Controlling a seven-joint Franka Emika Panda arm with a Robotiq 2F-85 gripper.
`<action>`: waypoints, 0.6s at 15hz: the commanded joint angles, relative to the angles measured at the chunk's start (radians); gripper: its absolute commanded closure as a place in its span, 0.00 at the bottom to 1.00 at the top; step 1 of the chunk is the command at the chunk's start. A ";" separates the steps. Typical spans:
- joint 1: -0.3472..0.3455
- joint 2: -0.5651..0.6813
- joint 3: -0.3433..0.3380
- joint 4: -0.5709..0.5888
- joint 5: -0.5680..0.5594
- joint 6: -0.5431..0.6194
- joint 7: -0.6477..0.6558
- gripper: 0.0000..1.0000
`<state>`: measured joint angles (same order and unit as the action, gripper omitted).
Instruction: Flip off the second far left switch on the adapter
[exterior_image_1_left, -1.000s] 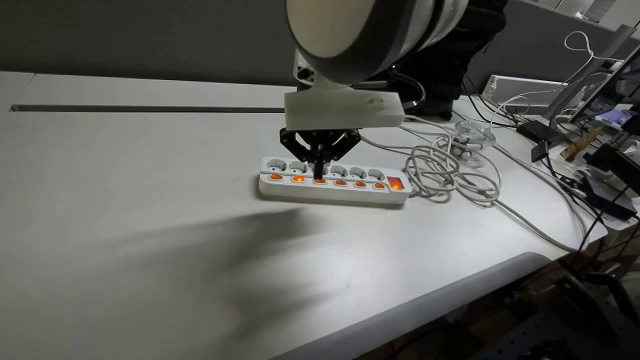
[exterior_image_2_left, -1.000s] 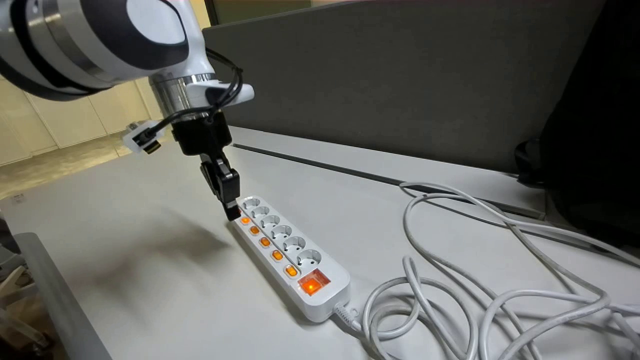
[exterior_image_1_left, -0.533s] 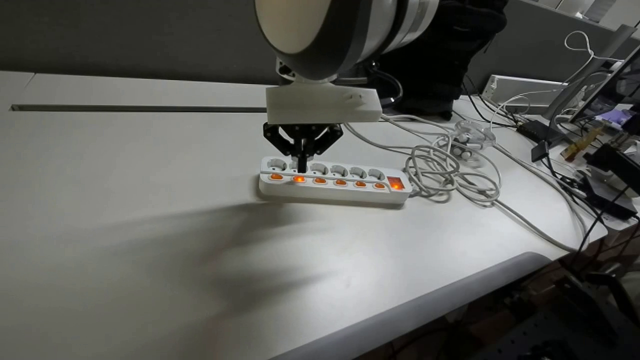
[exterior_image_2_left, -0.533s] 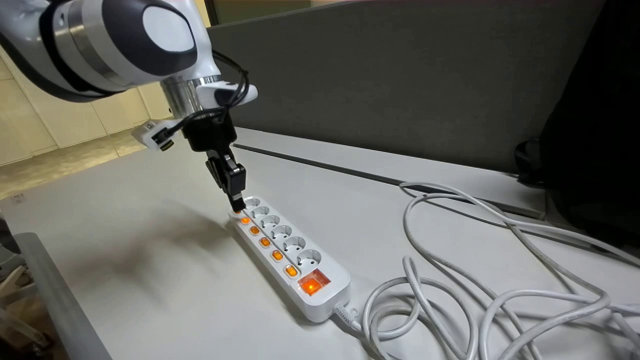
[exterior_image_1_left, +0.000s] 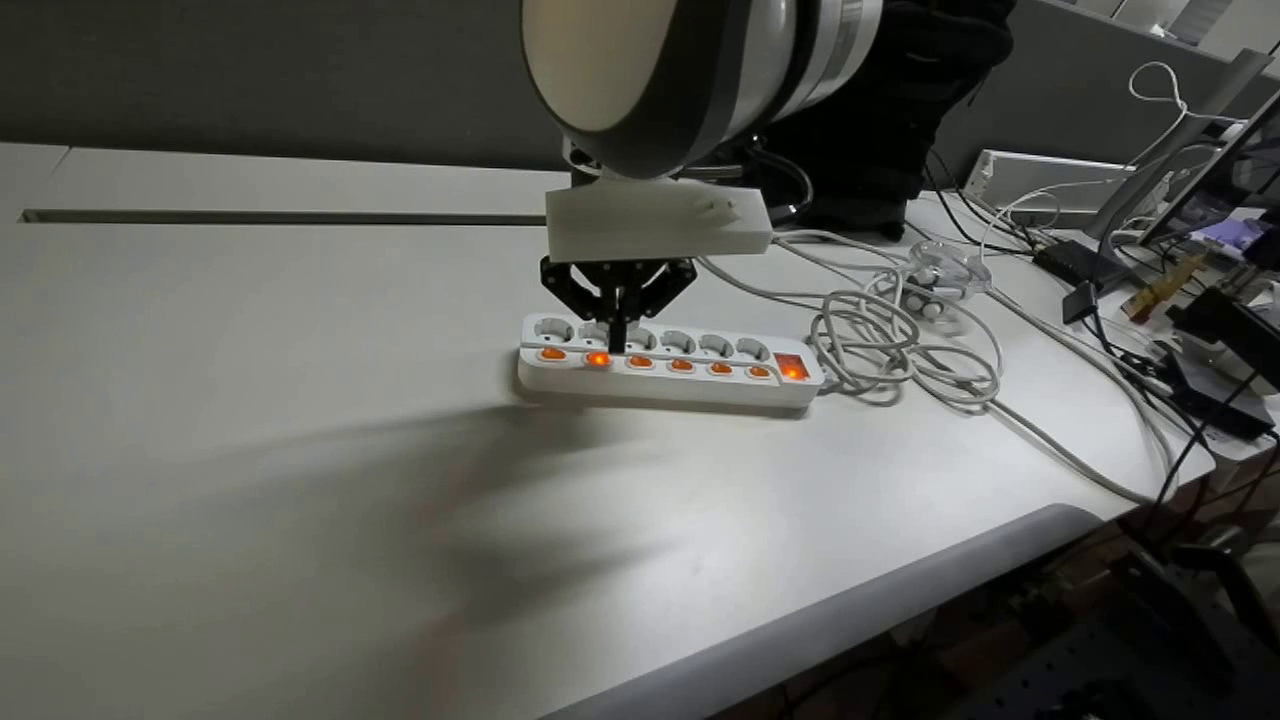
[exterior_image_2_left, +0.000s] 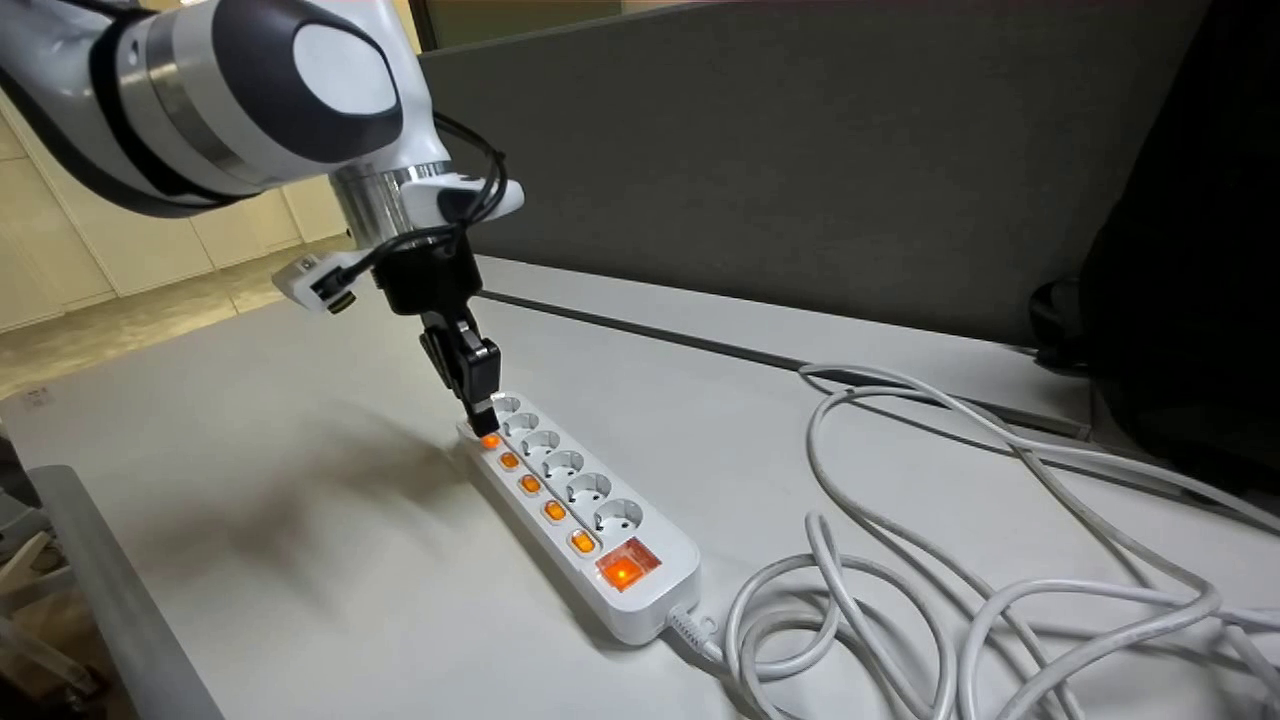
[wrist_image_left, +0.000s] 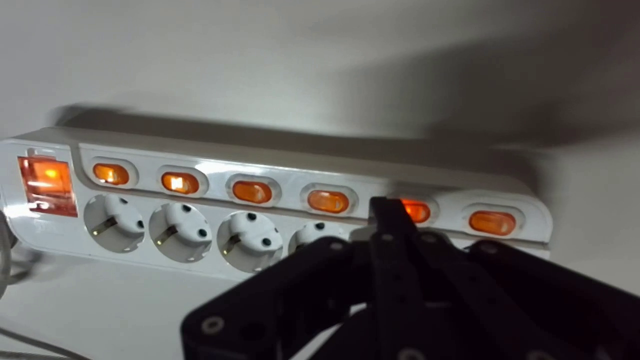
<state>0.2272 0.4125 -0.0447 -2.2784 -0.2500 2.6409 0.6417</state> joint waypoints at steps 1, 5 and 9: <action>0.026 0.011 -0.033 -0.002 0.007 0.013 0.011 1.00; 0.032 0.027 -0.032 0.001 0.018 0.028 0.000 1.00; 0.041 0.036 -0.029 0.004 0.032 0.040 -0.006 1.00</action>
<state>0.2502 0.4438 -0.0644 -2.2782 -0.2384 2.6685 0.6413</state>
